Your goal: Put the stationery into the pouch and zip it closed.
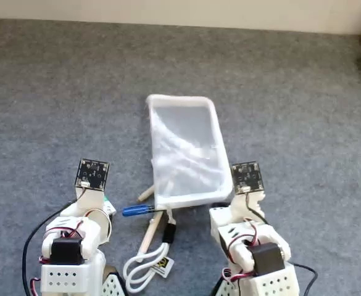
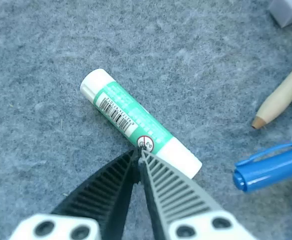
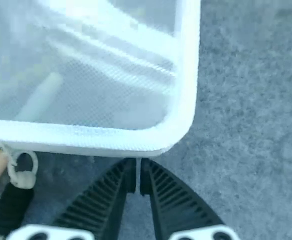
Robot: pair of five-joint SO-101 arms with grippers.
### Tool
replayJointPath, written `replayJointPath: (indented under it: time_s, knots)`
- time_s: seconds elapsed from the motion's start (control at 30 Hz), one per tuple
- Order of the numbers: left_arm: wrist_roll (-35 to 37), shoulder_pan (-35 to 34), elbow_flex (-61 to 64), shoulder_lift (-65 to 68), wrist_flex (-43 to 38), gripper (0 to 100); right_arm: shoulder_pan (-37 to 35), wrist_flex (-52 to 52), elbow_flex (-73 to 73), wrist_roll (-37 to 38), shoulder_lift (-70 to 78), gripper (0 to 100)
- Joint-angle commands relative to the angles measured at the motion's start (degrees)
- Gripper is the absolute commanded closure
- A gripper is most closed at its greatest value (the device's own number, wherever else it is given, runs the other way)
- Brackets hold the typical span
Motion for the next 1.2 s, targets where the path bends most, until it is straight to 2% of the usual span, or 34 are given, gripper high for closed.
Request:
replayJointPath:
  time_s: [0.0,0.13,0.33,0.47,0.57,0.67,0.9,1.03,1.17]
  knots:
    - [0.44,-0.66,1.27,-0.48,0.18,99,-0.57,2.24,-9.27,-0.53,0.31,98.0]
    - [0.44,-0.66,1.27,-0.48,0.18,99,-0.66,6.46,-16.75,-0.53,0.31,98.0]
    - [0.44,-0.66,1.27,-0.48,0.18,99,-0.84,7.16,-21.93,-0.53,0.31,98.0]
    - [0.44,-0.66,1.27,-0.48,0.18,99,-4.88,7.25,-22.20,-0.62,0.40,98.0]
    - [0.44,-0.66,1.27,-0.48,0.18,99,-7.25,7.25,-22.29,-4.31,0.40,98.0]
    - [0.44,-0.66,1.27,-0.48,0.18,99,-10.15,7.25,-22.37,-4.92,1.36,98.0]
    - [0.44,-0.66,1.27,-0.48,0.18,99,-11.38,9.63,-32.57,-8.79,18.42,98.0]
    - [0.44,-0.66,1.27,-0.48,0.18,99,-16.04,10.77,-39.60,-11.25,26.77,97.5]
    - [0.44,-0.66,1.27,-0.48,0.18,99,-21.05,9.89,-40.40,-15.30,30.46,96.5]
